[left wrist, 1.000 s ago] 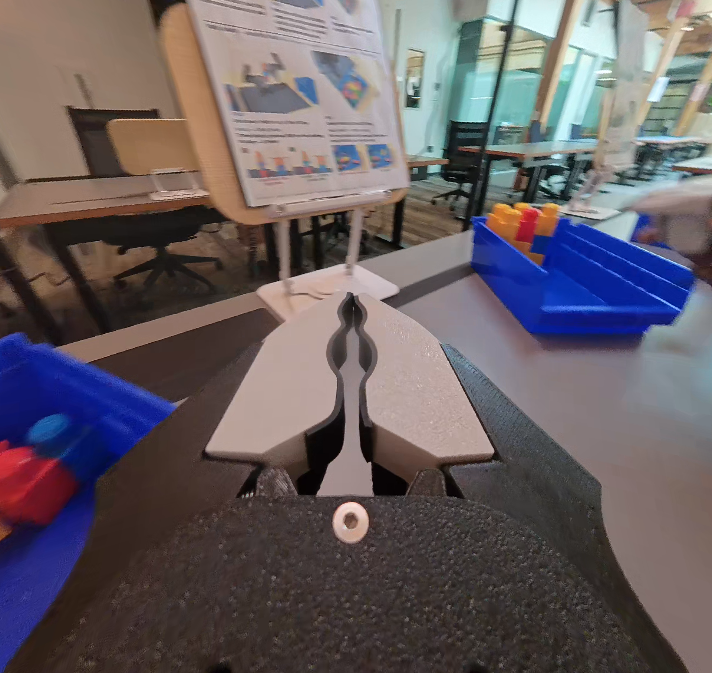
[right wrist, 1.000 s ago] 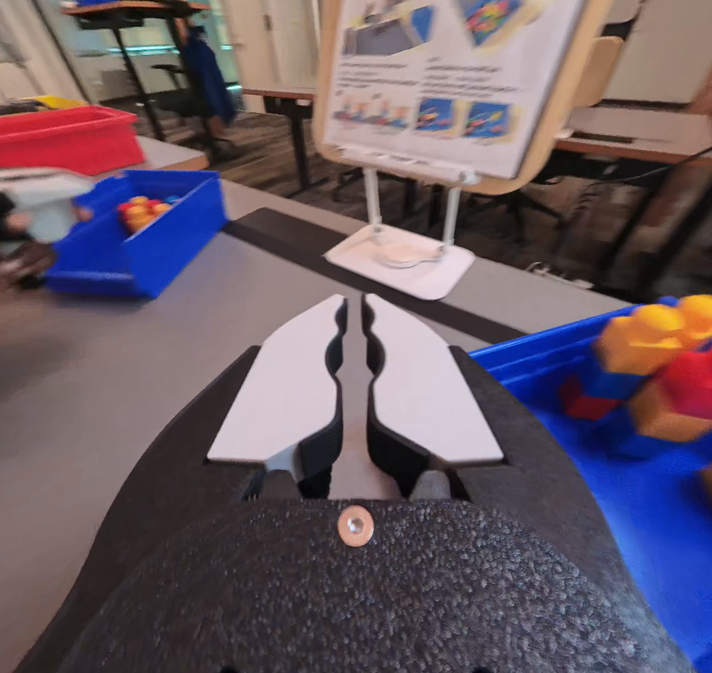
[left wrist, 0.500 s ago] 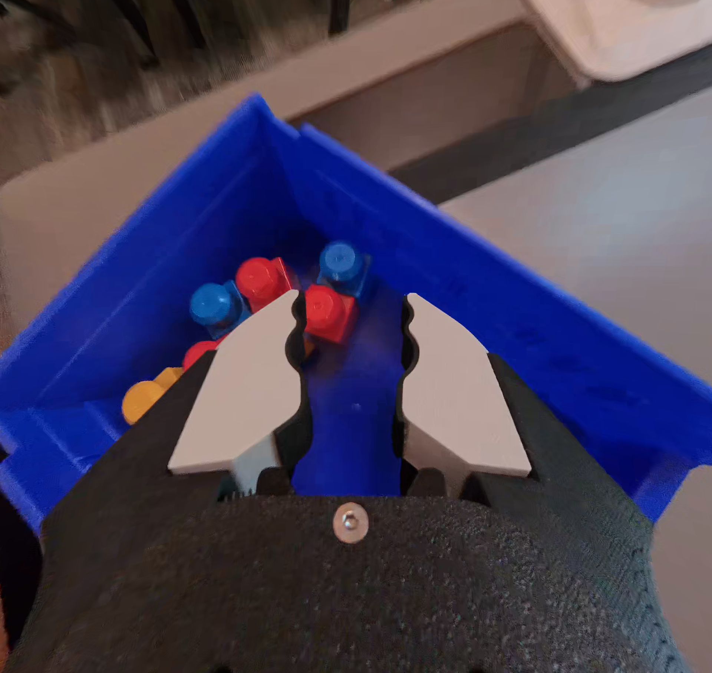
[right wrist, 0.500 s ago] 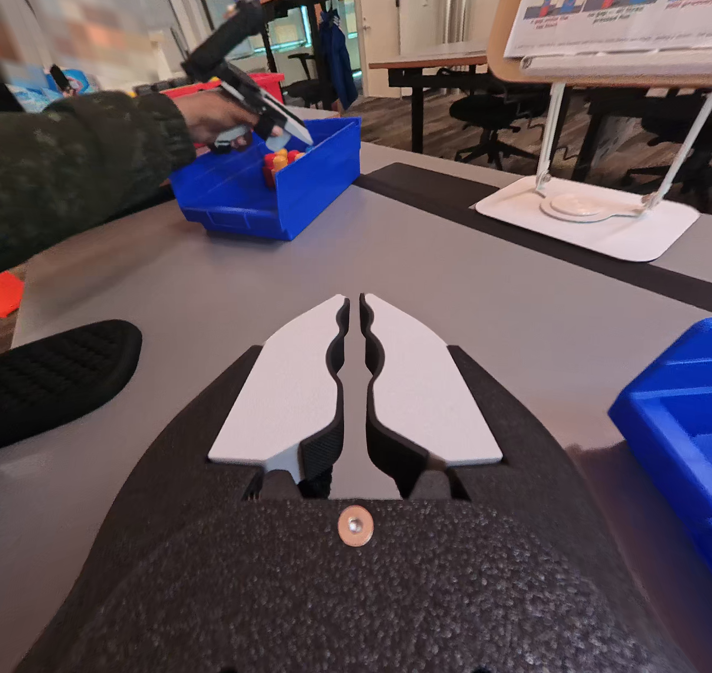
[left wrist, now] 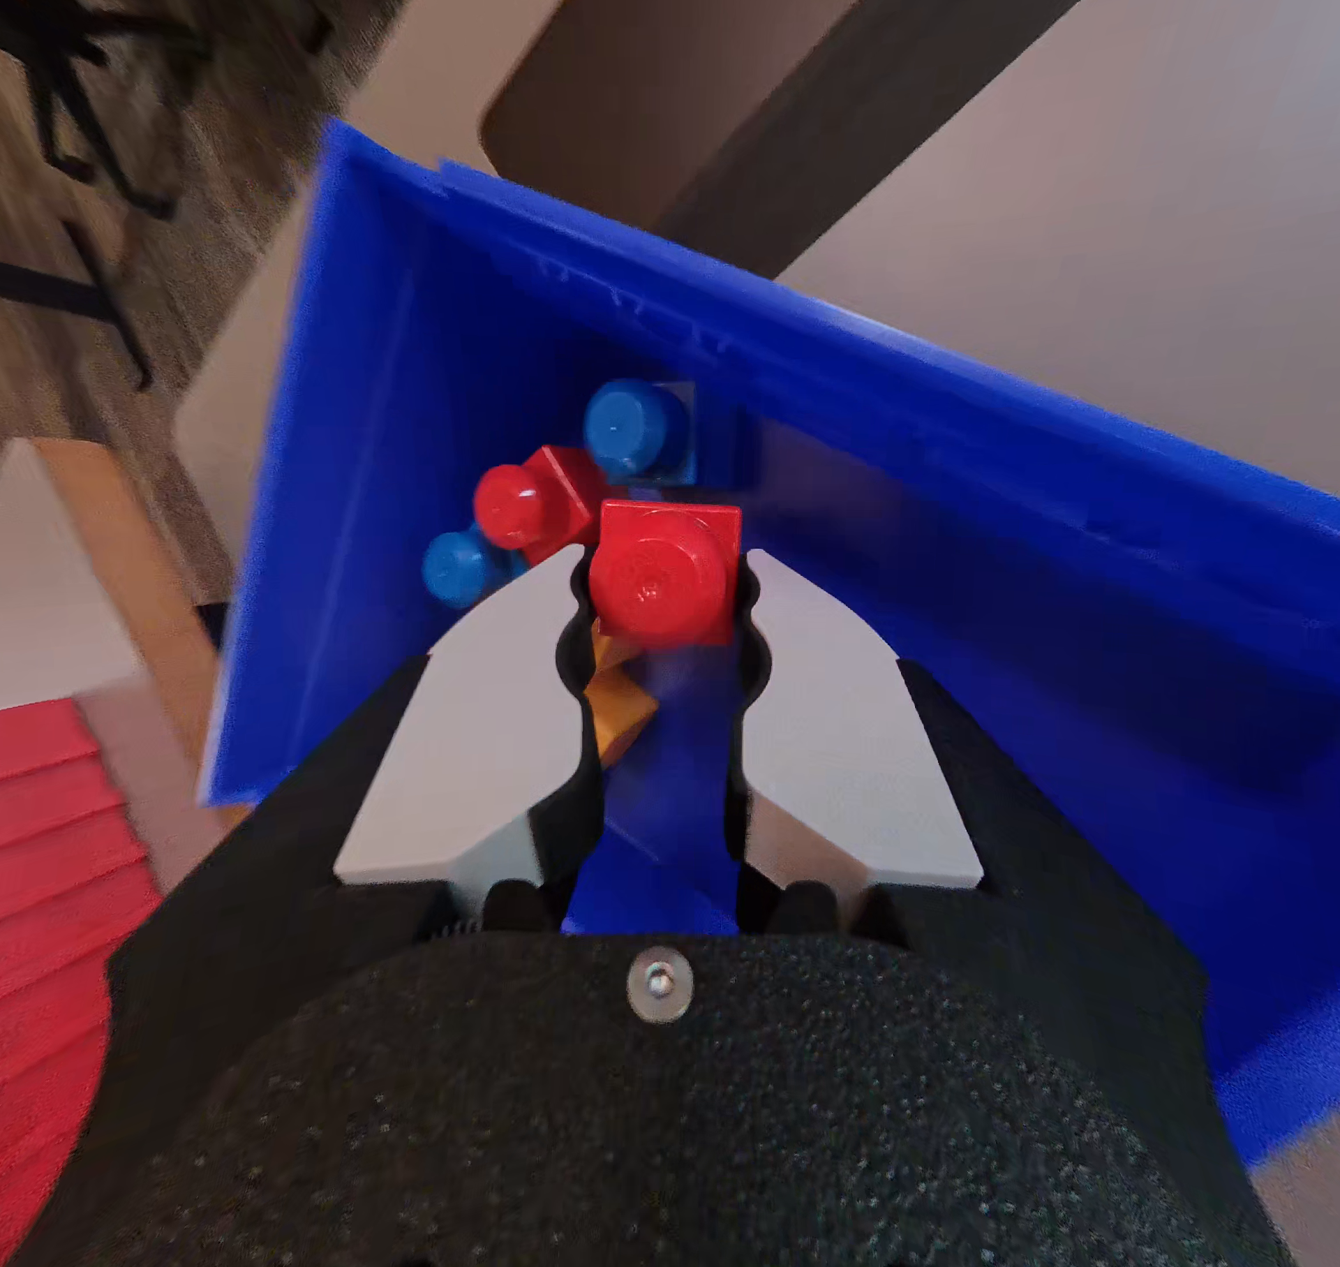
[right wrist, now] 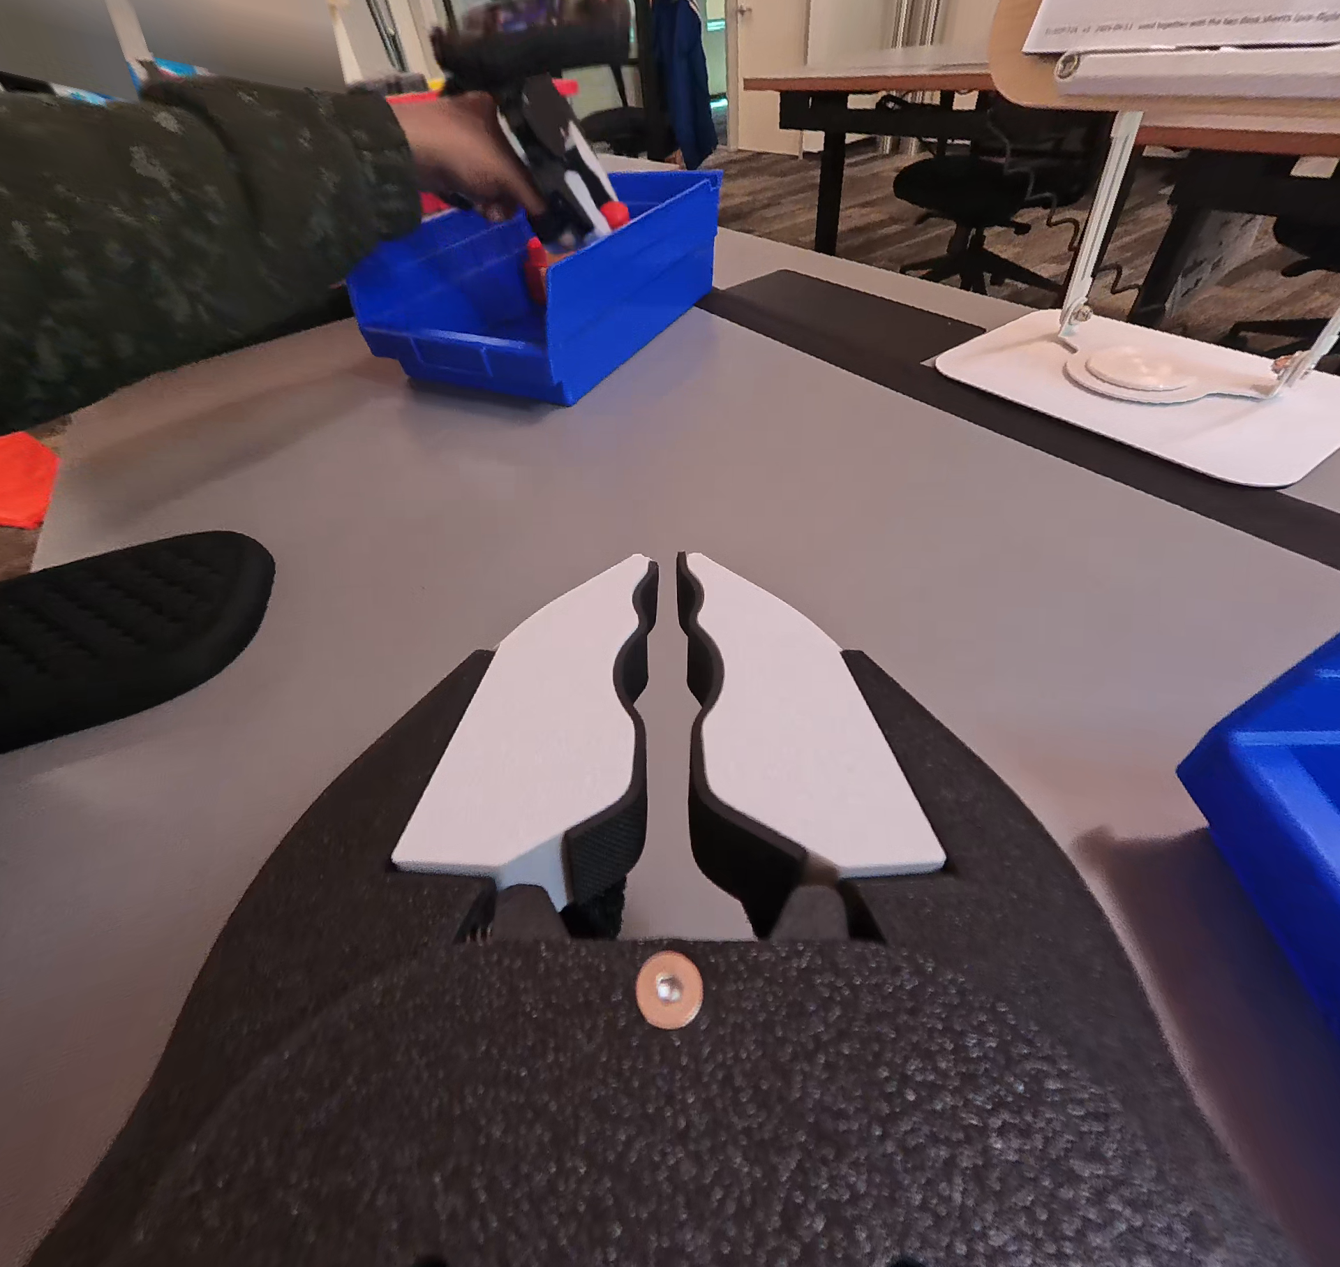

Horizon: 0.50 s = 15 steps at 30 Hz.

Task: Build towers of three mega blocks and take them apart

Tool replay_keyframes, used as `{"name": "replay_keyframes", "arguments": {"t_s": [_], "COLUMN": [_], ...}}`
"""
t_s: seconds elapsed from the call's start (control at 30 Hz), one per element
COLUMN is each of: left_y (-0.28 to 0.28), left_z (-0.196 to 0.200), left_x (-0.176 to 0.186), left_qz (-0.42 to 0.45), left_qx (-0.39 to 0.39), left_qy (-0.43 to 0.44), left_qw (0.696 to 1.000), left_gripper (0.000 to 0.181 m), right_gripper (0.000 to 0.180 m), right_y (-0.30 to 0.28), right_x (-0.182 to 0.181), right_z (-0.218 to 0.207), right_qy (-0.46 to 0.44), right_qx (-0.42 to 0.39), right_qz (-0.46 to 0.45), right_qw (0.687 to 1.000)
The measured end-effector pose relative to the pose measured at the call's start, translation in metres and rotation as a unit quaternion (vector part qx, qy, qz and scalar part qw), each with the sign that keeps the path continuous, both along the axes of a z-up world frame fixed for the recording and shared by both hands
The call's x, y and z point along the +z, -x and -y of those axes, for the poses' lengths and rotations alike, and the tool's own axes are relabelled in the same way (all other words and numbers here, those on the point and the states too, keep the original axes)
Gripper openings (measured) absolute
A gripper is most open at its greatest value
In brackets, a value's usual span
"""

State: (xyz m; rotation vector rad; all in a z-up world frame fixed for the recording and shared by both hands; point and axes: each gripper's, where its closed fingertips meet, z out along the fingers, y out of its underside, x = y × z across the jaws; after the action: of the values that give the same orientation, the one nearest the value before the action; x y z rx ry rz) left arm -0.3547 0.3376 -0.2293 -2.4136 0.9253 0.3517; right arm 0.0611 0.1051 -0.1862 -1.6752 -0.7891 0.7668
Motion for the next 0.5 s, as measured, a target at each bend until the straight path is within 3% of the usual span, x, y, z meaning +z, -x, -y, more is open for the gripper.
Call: {"name": "replay_keyframes", "arguments": {"t_s": [0.17, 0.27, 0.37, 0.5], "left_y": [-0.061, -0.144, -0.229, -0.306], "left_z": [0.045, 0.108, 0.185, 0.261], "left_x": [0.098, 0.120, 0.088, 0.006], "left_qz": [0.077, 0.129, 0.131, 0.103], "left_qx": [-0.101, -0.221, -0.341, -0.431], "left_qy": [-0.056, -0.014, 0.064, 0.151], "left_qw": [0.990, 0.967, 0.929, 0.884], "left_gripper": [0.036, 0.036, 0.036, 0.036], "right_gripper": [0.005, 0.005, 0.005, 0.005], "right_y": [0.006, 0.012, 0.012, -0.012], "right_x": [0.000, -0.003, -0.003, 0.011], "right_z": [0.002, 0.003, 0.003, -0.013], "right_qy": [0.005, 0.004, -0.011, -0.046], "right_qx": [0.013, 0.019, 0.007, -0.078], "right_qz": [-0.006, 0.002, 0.012, -0.007], "right_qw": [1.000, 1.000, 1.000, 0.996]}}
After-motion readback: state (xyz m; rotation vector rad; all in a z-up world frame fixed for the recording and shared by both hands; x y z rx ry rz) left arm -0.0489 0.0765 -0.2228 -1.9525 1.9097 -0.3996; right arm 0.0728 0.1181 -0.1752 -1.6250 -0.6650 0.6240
